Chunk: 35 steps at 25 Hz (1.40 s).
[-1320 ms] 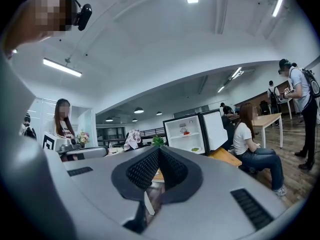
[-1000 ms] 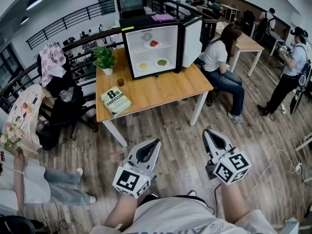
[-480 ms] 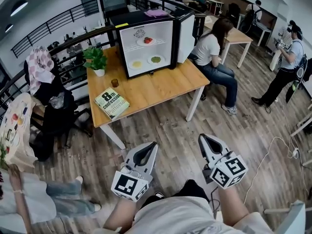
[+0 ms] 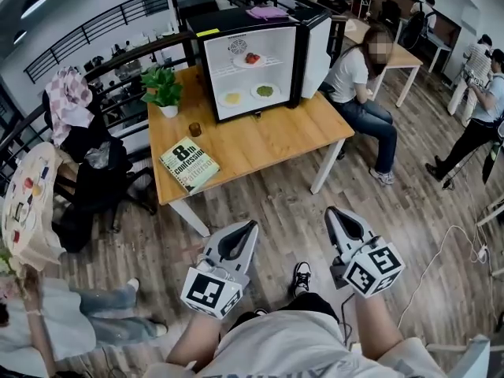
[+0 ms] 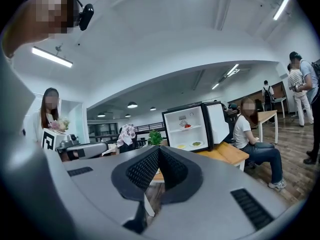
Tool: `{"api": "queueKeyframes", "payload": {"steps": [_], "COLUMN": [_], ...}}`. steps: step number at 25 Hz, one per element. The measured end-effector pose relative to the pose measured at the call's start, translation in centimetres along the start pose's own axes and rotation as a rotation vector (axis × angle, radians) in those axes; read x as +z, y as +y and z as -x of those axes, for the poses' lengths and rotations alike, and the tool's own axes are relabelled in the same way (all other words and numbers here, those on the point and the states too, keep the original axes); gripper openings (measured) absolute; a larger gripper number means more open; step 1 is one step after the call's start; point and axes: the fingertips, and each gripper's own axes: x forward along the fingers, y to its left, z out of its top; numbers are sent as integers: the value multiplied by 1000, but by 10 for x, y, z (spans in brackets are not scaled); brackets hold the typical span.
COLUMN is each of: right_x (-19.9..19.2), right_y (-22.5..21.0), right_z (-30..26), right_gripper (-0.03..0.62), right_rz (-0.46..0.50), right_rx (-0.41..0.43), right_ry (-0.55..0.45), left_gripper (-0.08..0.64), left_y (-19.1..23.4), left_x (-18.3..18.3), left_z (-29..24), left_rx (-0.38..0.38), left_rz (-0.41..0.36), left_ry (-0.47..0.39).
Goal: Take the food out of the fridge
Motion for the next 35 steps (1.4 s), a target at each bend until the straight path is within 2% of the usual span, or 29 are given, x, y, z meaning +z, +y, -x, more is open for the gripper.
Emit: {"api": "queueKeyframes", "payload": {"steps": [8,16,24,29,35], "right_x": [26,40,36,32,33], "right_y": [-50,-138,-215,-243,-264], "right_z": [-46,-79,-110,-127,-143], "right_gripper": [20,20,20,20,20], "right_rz": [-13,-49,-99,-143,-158], "right_rx": [47,80,148,161,147], "right_ry": [-14,0,48,54,67], "left_gripper": [9,9,9,9,9], "left_y": [29,36,35,39,53], "left_x": [11,6,-3,-10,-12], "left_z": [-55,-140,-213,-243,-276], "left_rx": [60,117,198,206,192], "left_rz": [-15,-11,-13,-30,-22], "left_ry": [7,26,65,108,101]}}
